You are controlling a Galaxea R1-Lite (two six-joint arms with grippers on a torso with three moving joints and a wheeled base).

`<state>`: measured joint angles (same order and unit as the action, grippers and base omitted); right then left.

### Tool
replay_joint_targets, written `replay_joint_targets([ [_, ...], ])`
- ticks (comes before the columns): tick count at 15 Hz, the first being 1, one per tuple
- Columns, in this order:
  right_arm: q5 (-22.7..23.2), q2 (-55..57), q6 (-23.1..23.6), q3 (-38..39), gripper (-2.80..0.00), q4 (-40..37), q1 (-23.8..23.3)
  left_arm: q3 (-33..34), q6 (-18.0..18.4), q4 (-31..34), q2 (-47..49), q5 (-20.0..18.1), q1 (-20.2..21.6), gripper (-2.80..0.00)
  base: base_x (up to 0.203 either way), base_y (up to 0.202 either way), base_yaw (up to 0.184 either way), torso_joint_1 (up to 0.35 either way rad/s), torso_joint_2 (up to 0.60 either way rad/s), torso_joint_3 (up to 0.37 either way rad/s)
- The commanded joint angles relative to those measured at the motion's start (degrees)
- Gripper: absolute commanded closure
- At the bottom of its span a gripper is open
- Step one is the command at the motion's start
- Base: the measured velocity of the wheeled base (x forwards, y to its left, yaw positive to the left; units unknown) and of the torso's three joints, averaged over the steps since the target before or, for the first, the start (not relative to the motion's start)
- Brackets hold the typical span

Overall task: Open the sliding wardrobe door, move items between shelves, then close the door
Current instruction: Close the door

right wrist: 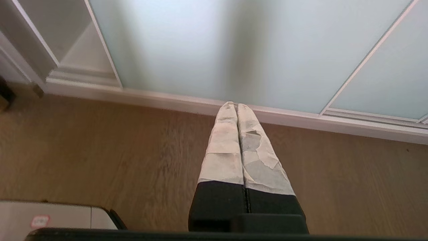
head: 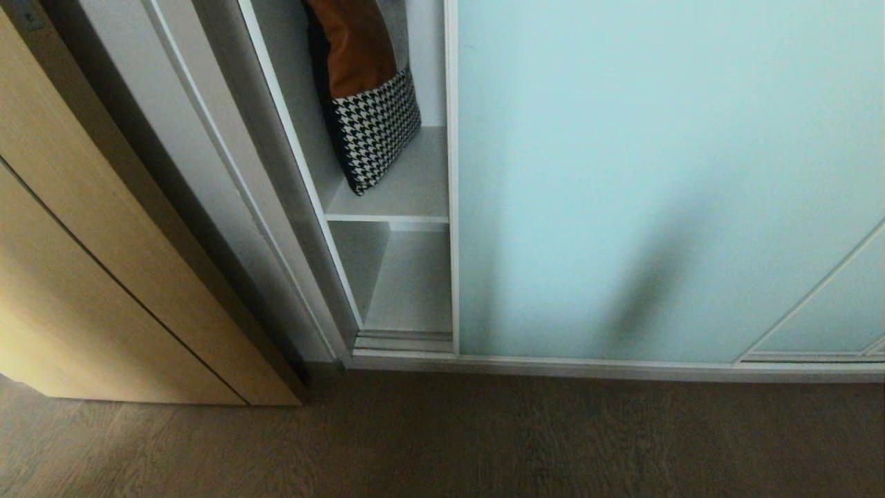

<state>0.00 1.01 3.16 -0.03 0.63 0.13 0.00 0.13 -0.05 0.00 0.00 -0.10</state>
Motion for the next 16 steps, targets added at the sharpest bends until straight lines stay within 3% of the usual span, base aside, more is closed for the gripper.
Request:
replay_joint_targets([
  [1,0.0,-1.1,-0.5,0.0,0.00,-0.3,0.0,0.0,0.0,0.0,0.0,0.1,0.0,0.00,0.000,0.000,0.000,0.000,0.00,0.000],
  [10,0.0,-1.1,-1.1,0.0,0.00,-0.2,0.0,0.0,0.1,0.0,0.1,0.0,0.0,0.00,0.000,0.000,0.000,0.000,0.00,0.000],
  [12,0.0,-1.1,-1.1,0.0,0.00,-0.2,0.0,-0.9,1.5,-1.6,0.1,0.4,0.0,0.00,0.000,0.000,0.000,0.000,0.00,0.000],
  [14,0.0,-1.1,-1.1,0.0,0.00,-0.2,0.0,-7.3,2.1,-1.5,1.2,1.4,0.0,0.00,0.000,0.000,0.000,0.000,0.00,0.000],
  [16,0.0,-1.1,-1.1,0.0,0.00,-0.2,0.0,-18.2,1.9,0.0,6.7,1.7,0.0,0.00,0.000,0.000,0.000,0.000,0.00,0.000],
])
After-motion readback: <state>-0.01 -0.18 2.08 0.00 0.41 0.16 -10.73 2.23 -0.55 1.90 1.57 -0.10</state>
